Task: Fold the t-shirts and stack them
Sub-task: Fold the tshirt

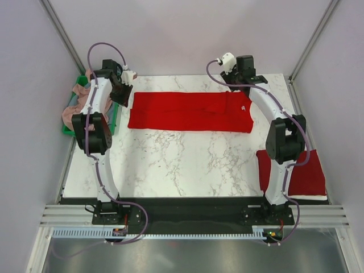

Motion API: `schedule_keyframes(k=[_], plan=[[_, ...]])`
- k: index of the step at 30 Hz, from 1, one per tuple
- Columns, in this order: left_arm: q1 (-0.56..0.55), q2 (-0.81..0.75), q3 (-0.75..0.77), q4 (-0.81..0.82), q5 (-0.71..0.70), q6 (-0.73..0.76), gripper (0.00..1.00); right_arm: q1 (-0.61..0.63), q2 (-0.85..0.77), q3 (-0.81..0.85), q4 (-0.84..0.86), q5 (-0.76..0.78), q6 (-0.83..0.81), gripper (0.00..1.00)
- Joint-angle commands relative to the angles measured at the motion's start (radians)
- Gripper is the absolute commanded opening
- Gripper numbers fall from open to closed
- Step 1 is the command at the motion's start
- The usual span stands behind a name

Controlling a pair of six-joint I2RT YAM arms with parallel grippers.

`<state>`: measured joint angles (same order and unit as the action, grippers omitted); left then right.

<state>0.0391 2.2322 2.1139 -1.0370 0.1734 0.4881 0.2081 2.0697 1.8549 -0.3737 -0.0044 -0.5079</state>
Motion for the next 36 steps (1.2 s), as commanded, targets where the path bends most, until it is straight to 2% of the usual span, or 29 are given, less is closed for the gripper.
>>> schedule_keyframes(k=[1,2,6,10,23,36], plan=[[0.002,-0.062,-0.055,0.034,0.061,-0.005,0.29,0.002,-0.102,-0.084,-0.056,-0.118,0.039,0.44],[0.001,-0.045,-0.083,0.031,0.083,-0.005,0.24,0.004,-0.102,-0.115,-0.098,-0.176,0.023,0.44],[-0.010,-0.003,-0.150,0.025,0.115,-0.006,0.19,0.010,-0.057,-0.120,-0.214,-0.276,-0.006,0.43],[-0.015,0.026,-0.187,0.026,0.127,-0.016,0.13,0.013,-0.014,-0.114,-0.235,-0.287,-0.026,0.44],[-0.015,0.076,-0.183,0.026,0.098,-0.026,0.12,0.010,0.133,-0.017,-0.269,-0.261,-0.066,0.43],[-0.021,0.070,-0.178,0.026,0.078,-0.025,0.12,0.005,0.185,0.000,-0.228,-0.255,-0.054,0.40]])
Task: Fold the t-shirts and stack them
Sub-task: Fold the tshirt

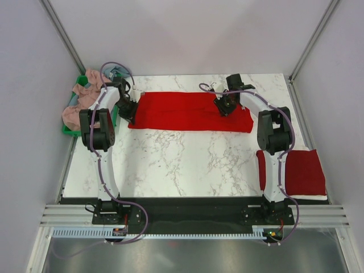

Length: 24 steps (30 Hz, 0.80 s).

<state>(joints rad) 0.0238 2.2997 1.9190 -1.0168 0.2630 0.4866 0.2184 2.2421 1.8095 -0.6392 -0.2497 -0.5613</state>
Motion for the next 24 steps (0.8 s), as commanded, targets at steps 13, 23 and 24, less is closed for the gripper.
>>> schedule_keyframes(k=[13,23,24], plan=[[-0.012,-0.011,-0.006,0.006,-0.025,-0.023,0.12,-0.008,-0.002,0.051,0.070,-0.030,0.001,0.11],[-0.013,-0.062,-0.037,0.007,-0.030,-0.019,0.13,0.029,0.045,0.233,0.139,-0.051,0.026,0.02],[-0.012,-0.068,-0.044,0.006,-0.030,-0.017,0.13,0.033,0.063,0.301,0.138,-0.053,0.031,0.04]])
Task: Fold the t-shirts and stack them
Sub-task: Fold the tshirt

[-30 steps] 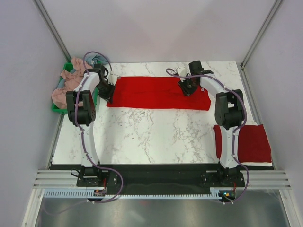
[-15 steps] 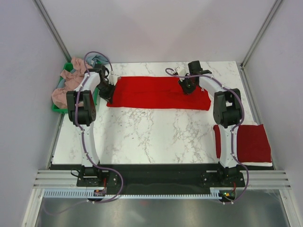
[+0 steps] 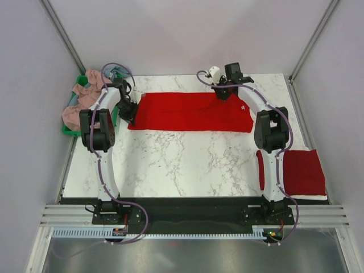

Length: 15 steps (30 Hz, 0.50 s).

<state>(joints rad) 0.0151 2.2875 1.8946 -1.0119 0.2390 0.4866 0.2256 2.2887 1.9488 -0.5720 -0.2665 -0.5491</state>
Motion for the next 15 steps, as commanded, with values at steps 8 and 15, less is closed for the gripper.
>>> schedule_keyframes(k=[8,15], plan=[[-0.003,-0.161,-0.016,-0.001,0.002,0.023,0.30,0.078,0.040,0.254,0.121,0.102,0.063,0.45],[-0.040,-0.313,-0.064,-0.013,0.059,0.240,0.56,0.073,-0.205,-0.011,0.126,0.135,0.074,0.47]])
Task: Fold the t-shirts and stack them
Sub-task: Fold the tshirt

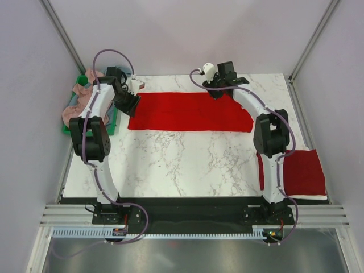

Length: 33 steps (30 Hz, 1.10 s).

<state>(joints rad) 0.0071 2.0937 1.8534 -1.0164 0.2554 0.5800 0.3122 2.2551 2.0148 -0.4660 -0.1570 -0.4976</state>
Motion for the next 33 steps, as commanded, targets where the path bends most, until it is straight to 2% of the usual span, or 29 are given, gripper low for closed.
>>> schedule_keyframes(k=[1,6,9,10,12,13,23,27,29,31,33], plan=[[-0.041,-0.133,-0.043,-0.010,0.044,0.177,0.56,-0.012,-0.196,-0.105,0.018,0.025,0.030,0.46],[-0.068,-0.169,-0.198,-0.007,0.004,0.384,0.57,-0.012,-0.342,-0.252,-0.009,0.028,0.010,0.47],[-0.073,-0.141,-0.220,0.013,-0.007,0.415,0.59,-0.010,-0.396,-0.310,-0.029,0.037,-0.010,0.47],[-0.076,-0.126,-0.223,0.027,-0.028,0.417,0.62,-0.012,-0.407,-0.324,-0.031,0.037,-0.012,0.47],[-0.076,-0.107,-0.223,0.082,-0.059,0.406,0.99,-0.010,-0.439,-0.353,-0.039,0.037,-0.012,0.47],[-0.076,-0.100,-0.221,0.093,-0.077,0.412,0.99,-0.012,-0.449,-0.361,-0.040,0.036,-0.012,0.47],[-0.082,-0.004,-0.174,0.114,-0.127,0.406,0.96,-0.013,-0.503,-0.435,-0.046,0.050,-0.025,0.47],[-0.084,0.025,-0.168,0.111,-0.136,0.388,0.82,-0.012,-0.502,-0.439,-0.048,0.051,-0.030,0.47],[-0.084,0.034,-0.166,0.111,-0.142,0.370,0.80,-0.012,-0.499,-0.438,-0.046,0.054,-0.032,0.47],[-0.084,0.049,-0.166,0.111,-0.156,0.363,0.72,-0.012,-0.491,-0.433,-0.048,0.050,-0.032,0.47],[-0.084,0.058,-0.168,0.111,-0.163,0.350,0.60,-0.012,-0.485,-0.430,-0.048,0.051,-0.033,0.47]])
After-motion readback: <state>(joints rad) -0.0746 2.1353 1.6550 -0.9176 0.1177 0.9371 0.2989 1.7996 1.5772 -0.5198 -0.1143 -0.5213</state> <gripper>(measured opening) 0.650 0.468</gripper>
